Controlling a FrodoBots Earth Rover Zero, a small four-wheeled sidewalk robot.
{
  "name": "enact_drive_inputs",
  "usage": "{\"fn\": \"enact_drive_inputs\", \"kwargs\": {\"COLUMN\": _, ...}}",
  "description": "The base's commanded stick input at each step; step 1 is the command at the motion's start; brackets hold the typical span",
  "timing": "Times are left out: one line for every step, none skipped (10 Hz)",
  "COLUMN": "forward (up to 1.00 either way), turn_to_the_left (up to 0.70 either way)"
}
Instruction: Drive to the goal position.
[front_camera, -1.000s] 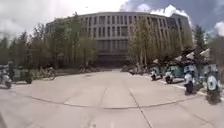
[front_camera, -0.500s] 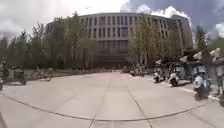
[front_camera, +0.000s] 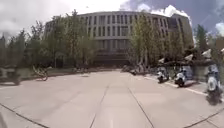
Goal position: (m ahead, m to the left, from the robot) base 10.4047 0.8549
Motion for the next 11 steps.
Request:
{"fn": "enact_drive_inputs", "kwargs": {"forward": 0.70, "turn_to_the_left": 0.03}}
{"fn": "enact_drive_inputs", "kwargs": {"forward": 0.70, "turn_to_the_left": 0.03}}
{"fn": "enact_drive_inputs", "kwargs": {"forward": 0.70, "turn_to_the_left": 0.03}}
{"fn": "enact_drive_inputs", "kwargs": {"forward": 0.70, "turn_to_the_left": 0.03}}
{"fn": "enact_drive_inputs", "kwargs": {"forward": 0.70, "turn_to_the_left": 0.03}}
{"fn": "enact_drive_inputs", "kwargs": {"forward": 0.70, "turn_to_the_left": 0.03}}
{"fn": "enact_drive_inputs", "kwargs": {"forward": 0.70, "turn_to_the_left": 0.03}}
{"fn": "enact_drive_inputs", "kwargs": {"forward": 0.70, "turn_to_the_left": 0.03}}
{"fn": "enact_drive_inputs", "kwargs": {"forward": 0.70, "turn_to_the_left": 0.03}}
{"fn": "enact_drive_inputs", "kwargs": {"forward": 0.70, "turn_to_the_left": 0.03}}
{"fn": "enact_drive_inputs", "kwargs": {"forward": 0.70, "turn_to_the_left": 0.03}}
